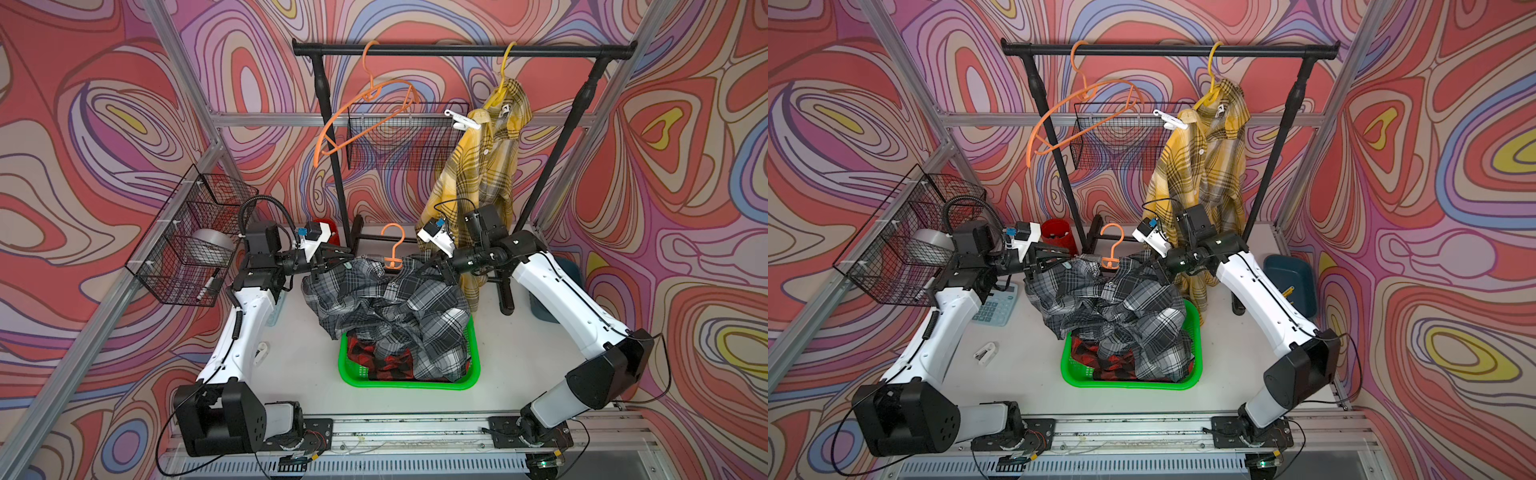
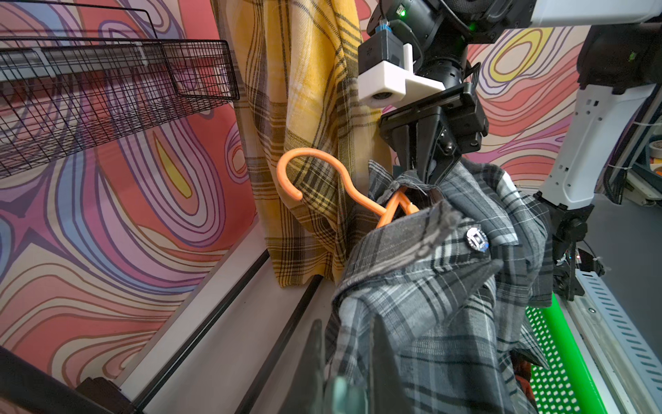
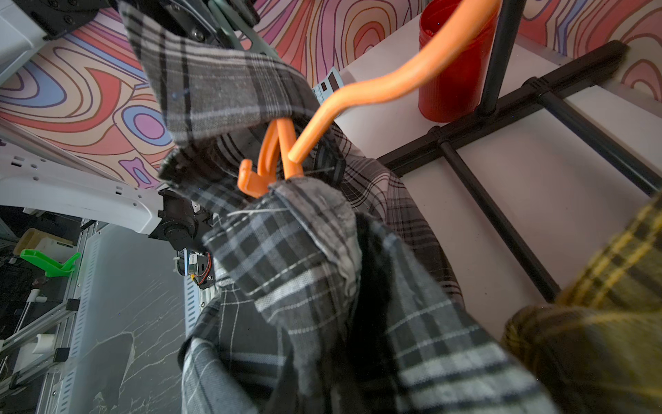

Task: Remove the clothespins securing long-sleeve shirts to the hanger
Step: Place the hanger in the bin.

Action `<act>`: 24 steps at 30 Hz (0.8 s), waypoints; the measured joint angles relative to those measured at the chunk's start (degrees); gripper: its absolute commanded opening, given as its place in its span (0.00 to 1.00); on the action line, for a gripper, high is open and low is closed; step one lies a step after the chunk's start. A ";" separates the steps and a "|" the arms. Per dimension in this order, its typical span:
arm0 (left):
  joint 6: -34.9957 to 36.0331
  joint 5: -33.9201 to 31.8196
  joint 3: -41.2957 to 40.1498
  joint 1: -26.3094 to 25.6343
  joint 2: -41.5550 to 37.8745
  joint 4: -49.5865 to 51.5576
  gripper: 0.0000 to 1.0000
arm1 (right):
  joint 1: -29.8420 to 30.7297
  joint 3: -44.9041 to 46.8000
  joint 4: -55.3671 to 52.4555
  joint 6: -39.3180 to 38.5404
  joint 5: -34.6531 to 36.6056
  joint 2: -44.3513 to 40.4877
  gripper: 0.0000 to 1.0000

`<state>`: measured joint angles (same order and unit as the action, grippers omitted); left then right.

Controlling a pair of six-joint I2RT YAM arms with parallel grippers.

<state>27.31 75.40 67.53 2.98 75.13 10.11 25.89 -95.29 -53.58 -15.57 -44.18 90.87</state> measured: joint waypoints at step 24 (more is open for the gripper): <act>-48.35 -14.67 -9.11 -4.92 -7.43 -50.42 0.00 | 7.91 28.17 13.88 15.32 17.64 -9.97 0.29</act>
<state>-21.04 60.73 58.41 -1.93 67.70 -40.32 33.80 -67.11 -39.70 -0.25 -26.55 80.90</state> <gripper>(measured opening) 0.097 0.210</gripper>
